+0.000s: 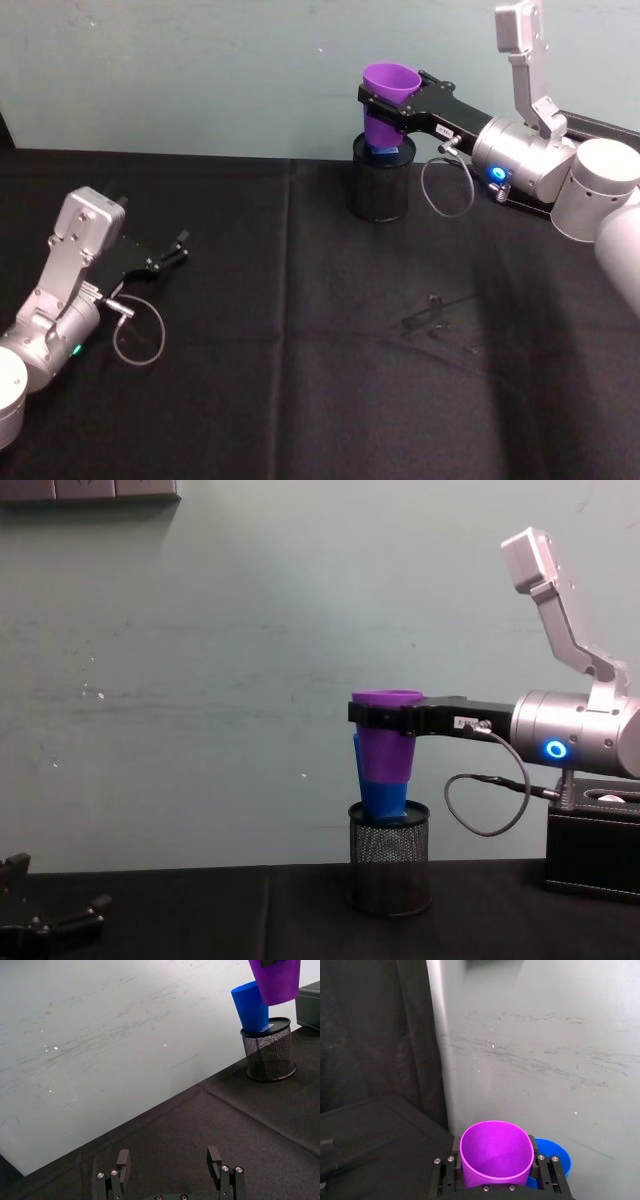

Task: Pick up one cup with a gripper and tap it against the other cup.

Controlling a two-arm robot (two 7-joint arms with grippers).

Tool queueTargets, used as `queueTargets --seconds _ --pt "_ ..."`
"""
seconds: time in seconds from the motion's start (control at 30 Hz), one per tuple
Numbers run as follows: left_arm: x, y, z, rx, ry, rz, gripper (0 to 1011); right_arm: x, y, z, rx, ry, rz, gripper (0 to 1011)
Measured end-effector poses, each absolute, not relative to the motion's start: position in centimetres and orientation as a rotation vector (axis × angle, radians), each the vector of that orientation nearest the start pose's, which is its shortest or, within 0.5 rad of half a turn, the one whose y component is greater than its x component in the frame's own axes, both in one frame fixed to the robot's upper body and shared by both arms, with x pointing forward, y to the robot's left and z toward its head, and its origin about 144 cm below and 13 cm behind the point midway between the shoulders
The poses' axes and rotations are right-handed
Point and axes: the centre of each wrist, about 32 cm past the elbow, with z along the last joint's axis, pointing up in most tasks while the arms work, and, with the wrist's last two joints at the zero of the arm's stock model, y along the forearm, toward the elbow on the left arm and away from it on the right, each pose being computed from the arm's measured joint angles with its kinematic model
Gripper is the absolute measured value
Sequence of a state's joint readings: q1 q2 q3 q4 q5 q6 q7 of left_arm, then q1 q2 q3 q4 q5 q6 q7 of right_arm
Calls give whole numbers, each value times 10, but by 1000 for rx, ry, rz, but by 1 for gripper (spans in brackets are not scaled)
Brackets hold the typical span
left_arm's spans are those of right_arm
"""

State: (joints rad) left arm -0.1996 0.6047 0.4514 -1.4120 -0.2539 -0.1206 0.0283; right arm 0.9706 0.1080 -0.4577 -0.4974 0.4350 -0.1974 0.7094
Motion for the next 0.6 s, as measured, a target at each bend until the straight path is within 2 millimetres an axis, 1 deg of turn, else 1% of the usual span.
queueTargets --seconds 0.6 --pt "489 310 1140 304 -285 1248 1005 696 -221 1234 25 -46 -767 732"
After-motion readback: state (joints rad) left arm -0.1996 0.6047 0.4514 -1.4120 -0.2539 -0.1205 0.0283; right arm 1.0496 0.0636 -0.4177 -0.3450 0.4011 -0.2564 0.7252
